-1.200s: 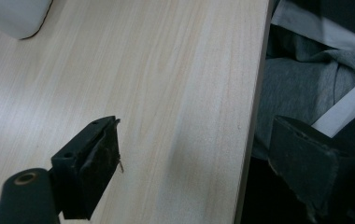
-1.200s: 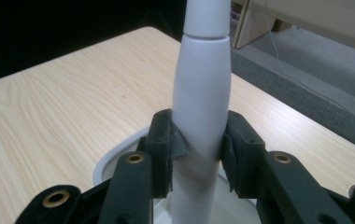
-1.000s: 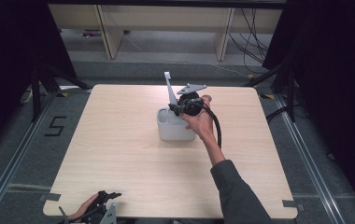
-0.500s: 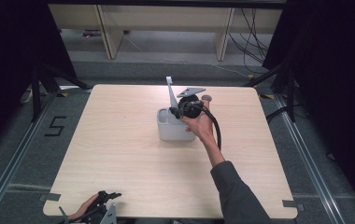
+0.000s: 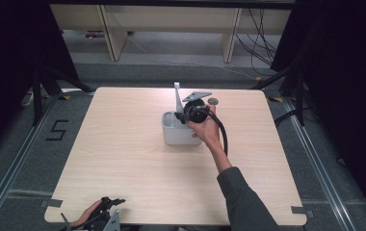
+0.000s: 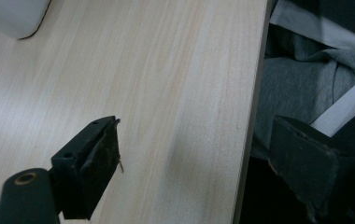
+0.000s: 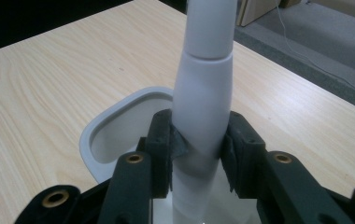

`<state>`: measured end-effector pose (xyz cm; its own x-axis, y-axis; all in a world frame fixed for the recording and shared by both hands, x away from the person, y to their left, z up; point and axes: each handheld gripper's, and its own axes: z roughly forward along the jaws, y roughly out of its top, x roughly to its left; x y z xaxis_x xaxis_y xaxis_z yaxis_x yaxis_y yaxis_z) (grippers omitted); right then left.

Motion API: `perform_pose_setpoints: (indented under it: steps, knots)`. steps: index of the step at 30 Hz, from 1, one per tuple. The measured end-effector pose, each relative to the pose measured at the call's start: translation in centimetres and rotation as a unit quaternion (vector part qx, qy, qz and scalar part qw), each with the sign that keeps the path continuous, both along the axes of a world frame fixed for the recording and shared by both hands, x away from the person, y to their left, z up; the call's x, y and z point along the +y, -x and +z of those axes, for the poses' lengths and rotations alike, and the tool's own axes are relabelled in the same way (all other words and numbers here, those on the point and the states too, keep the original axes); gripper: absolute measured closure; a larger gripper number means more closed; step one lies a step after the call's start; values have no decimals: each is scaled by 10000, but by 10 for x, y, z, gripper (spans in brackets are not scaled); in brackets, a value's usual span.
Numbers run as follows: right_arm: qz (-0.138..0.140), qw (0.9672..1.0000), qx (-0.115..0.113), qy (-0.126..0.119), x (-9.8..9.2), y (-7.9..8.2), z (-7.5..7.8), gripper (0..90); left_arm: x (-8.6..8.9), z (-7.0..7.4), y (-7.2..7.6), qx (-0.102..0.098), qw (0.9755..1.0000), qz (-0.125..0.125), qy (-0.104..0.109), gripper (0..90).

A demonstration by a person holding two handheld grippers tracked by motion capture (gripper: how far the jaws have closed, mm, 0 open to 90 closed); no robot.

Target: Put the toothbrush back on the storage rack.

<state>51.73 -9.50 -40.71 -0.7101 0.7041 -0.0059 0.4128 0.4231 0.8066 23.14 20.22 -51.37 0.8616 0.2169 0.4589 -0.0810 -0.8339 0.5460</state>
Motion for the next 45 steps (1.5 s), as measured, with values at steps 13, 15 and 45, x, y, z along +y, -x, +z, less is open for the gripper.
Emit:
perform_pose_setpoints:
  steps: [13, 15, 45]
  knots:
    - [-38, 9999, 111, 12, -1, 0, -6, 665, 0, 0, 0, 8, 10000, -11, -14, 159]
    - [-91, 9998, 163, 32, -2, 0, -7, 664, 0, 1, 0, 36, 10000, 1, -65, 159]
    - [-79, 9997, -7, -215, -2, 2, -5, 483, 0, 1, 0, 47, 9999, -25, -115, 159]
